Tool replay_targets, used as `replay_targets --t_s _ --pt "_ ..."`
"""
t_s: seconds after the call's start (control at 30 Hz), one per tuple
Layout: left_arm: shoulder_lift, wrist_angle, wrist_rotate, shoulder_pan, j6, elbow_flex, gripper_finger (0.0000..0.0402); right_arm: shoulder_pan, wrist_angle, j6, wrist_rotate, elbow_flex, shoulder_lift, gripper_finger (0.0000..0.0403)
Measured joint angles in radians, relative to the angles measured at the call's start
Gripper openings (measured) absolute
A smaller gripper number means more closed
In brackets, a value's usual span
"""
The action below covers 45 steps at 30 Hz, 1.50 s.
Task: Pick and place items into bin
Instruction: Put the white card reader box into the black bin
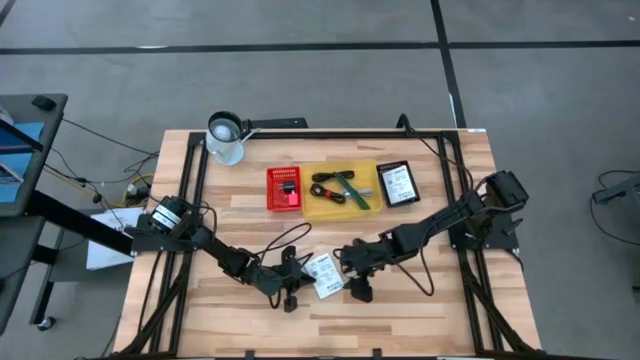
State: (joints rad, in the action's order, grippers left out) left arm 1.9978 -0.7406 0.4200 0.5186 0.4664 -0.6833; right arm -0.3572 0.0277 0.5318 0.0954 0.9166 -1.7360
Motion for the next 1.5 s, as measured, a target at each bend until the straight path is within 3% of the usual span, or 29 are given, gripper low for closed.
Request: replay_targets --t_s 0.13,0.47,1.5 --pt "0.000 0.001 0.008 0.005 -0.001 0.001 0.0000 0.010 -0.014 0.067 0.058 -0.004 -0.010 0.0235" --pt "0.001 0.001 0.081 0.035 -0.019 0.001 0.0000 0.025 -0.045 0.240 0.064 -0.005 -0.003 0.0235" --pt "0.001 0.028 0.171 0.089 0.004 0.001 0.0000 0.080 -0.058 0.280 0.064 -0.005 -0.003 0.0235"
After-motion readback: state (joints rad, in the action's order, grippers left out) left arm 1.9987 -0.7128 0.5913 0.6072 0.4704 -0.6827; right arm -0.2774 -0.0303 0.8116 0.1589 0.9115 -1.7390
